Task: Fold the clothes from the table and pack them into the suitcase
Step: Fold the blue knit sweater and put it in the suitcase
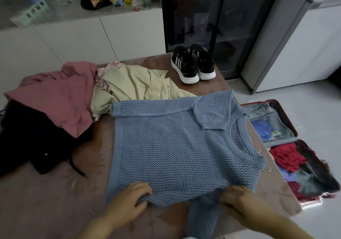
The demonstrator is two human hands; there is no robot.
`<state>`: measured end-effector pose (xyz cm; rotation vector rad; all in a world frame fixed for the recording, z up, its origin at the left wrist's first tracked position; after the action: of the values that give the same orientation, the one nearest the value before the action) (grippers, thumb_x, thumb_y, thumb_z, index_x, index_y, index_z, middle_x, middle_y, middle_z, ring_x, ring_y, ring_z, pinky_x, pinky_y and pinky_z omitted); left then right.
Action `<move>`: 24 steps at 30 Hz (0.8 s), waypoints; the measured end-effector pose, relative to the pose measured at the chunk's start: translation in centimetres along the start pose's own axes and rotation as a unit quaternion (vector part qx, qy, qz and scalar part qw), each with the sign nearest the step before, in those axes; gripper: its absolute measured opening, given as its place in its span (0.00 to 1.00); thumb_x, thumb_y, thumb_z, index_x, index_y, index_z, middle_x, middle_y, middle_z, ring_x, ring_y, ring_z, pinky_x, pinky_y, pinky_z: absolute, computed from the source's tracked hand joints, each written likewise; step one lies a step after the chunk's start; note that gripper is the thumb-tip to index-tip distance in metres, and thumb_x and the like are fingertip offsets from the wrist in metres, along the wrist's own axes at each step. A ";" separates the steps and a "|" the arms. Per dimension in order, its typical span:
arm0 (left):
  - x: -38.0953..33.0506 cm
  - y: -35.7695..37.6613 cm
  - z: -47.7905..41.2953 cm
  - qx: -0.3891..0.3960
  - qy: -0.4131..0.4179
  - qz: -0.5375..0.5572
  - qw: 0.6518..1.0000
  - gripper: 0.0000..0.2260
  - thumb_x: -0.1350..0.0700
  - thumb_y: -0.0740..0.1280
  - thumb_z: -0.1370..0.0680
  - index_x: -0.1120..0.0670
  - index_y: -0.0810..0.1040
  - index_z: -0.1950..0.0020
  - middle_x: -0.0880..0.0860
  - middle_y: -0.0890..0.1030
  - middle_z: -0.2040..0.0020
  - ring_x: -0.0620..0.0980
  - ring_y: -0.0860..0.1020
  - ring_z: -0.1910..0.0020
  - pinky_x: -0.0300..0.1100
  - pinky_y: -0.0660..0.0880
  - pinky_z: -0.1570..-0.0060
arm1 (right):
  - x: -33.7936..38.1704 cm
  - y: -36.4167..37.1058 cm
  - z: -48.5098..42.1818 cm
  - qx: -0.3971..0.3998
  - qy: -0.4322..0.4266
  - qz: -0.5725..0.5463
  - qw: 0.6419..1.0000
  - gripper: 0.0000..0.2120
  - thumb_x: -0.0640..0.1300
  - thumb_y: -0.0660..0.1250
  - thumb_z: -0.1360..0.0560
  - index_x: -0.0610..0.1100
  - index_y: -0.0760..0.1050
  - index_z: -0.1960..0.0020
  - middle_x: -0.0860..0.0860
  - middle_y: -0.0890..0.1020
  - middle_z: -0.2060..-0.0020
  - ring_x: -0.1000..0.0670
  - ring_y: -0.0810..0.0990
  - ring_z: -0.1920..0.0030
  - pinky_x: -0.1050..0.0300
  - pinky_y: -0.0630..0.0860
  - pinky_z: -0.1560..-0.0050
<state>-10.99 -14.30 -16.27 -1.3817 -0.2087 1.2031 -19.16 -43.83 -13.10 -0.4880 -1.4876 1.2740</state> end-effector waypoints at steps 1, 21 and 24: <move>0.4 -0.5 -0.3 0.008 -0.035 0.047 0.998 0.10 0.45 0.59 0.30 0.36 0.71 0.49 0.39 0.79 0.52 0.35 0.75 0.51 0.38 0.74 0.49 | -0.1 -0.8 -0.2 0.025 0.022 -0.052 0.998 0.19 0.67 0.51 0.24 0.53 0.71 0.53 0.57 0.78 0.60 0.55 0.78 0.59 0.65 0.67 0.61; -5.1 -3.1 -9.0 -0.026 -0.082 -0.078 0.993 0.22 0.41 0.61 0.22 0.49 0.69 0.31 0.48 0.72 0.35 0.49 0.69 0.34 0.45 0.67 0.35 | -6.6 -4.1 -1.0 -0.128 0.241 0.085 0.958 0.35 0.74 0.68 0.44 0.49 0.69 0.49 0.50 0.71 0.51 0.46 0.75 0.54 0.50 0.73 0.57; -9.0 -1.6 -11.5 -0.038 -0.052 -0.053 0.997 0.22 0.41 0.62 0.22 0.50 0.71 0.33 0.48 0.74 0.35 0.49 0.70 0.35 0.45 0.68 0.36 | -6.0 -2.7 1.4 -0.190 0.217 0.140 0.947 0.30 0.63 0.73 0.44 0.47 0.66 0.52 0.46 0.71 0.50 0.42 0.74 0.55 0.48 0.74 0.58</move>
<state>-5.70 -27.73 -13.47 -1.3565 -0.4000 1.1903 -17.47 -50.37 -13.24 -1.1904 -1.3112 0.9987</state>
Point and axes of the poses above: each hand's wrist, its own z-axis away from the middle knuckle, its own y-axis out of the palm, x = y × z, the point moved 7 cm from there along -z, towards the middle knuckle
